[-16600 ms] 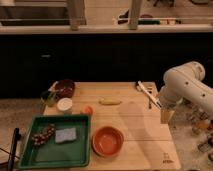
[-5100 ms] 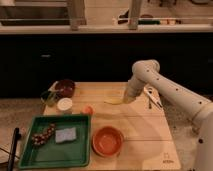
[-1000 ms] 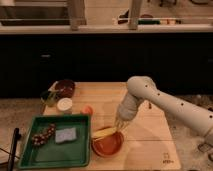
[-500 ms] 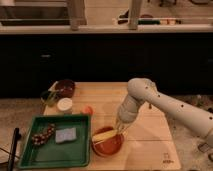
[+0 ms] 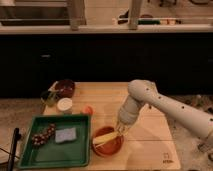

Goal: Place banana in red bowl

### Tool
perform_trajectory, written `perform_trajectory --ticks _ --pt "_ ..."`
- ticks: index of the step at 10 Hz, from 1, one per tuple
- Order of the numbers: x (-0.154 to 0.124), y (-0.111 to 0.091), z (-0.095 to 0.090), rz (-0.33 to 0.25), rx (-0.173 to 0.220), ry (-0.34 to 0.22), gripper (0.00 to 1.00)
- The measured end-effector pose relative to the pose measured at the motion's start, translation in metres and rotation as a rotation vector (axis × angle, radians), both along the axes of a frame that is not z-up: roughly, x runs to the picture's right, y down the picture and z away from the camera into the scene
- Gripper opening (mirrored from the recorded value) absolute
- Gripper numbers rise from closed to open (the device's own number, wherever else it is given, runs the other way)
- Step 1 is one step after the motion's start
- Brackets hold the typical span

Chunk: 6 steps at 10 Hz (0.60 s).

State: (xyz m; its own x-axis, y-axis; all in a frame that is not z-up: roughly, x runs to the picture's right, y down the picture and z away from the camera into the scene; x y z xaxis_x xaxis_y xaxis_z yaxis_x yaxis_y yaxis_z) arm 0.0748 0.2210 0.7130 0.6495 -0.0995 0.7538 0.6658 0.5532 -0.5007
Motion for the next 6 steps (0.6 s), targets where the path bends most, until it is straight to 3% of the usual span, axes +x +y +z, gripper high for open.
perform_trajectory --ticks 6 --pt "0.0038 0.0022 0.0011 -0.003 -0.002 -0.024 0.03"
